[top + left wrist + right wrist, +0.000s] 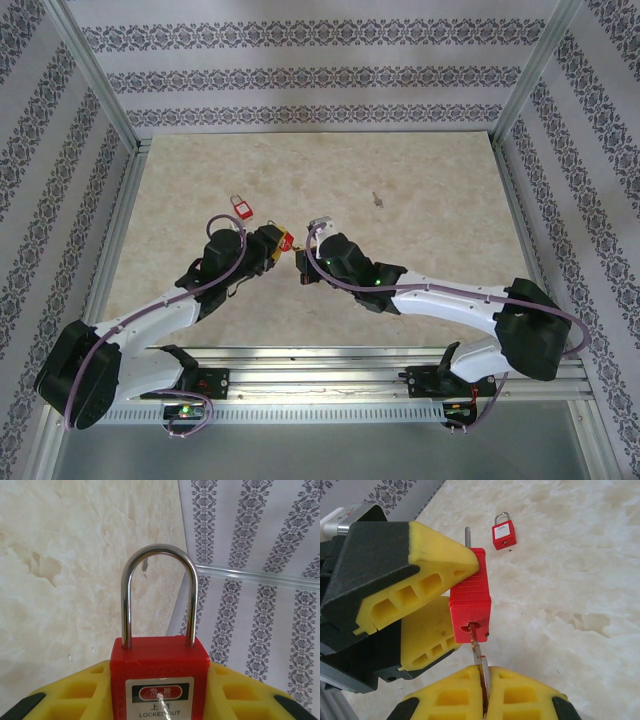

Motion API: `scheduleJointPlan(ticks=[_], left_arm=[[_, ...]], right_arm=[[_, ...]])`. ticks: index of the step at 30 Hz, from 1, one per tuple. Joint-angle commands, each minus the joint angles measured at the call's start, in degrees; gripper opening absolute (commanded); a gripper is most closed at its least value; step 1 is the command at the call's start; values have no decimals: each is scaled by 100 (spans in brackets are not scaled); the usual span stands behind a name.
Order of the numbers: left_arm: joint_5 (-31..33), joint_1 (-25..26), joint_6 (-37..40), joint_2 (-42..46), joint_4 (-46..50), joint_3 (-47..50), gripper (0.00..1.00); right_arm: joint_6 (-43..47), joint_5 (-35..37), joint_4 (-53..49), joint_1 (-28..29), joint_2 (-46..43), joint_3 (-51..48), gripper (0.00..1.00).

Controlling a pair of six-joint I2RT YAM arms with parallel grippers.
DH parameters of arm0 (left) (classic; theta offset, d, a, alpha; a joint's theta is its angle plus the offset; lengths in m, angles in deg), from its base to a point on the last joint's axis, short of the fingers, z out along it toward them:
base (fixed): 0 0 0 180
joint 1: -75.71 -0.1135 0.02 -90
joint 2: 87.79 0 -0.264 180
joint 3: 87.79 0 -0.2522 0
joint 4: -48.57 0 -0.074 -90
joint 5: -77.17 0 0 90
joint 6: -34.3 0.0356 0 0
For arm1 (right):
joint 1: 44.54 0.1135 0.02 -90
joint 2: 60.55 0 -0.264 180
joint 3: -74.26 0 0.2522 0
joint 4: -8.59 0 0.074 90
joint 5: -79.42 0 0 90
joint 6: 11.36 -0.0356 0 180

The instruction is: Unlock with the key

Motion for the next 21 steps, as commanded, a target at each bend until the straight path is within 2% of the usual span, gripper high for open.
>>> scheduleJointPlan(ticks=[1,7,11,17,21], left_arm=[[-416,351,5,-12,-370,-15,0],[-449,399,-454,-154,-1045,138,0],[-505,430,-600,-171,-1278,69,0],[-530,452,-209,38,-600,-141,0],[-620,452,1,63,-58,-250,0]], right_arm=[[-388,-137,873,-223,121,-93,0],[-653,-410,1506,-404,91,-383,0],[-651,-501,1539,-428,137,-385,0],[-739,-607,1663,-501,94,-435,0],[-319,-489,1172,-419,46,-188,0]])
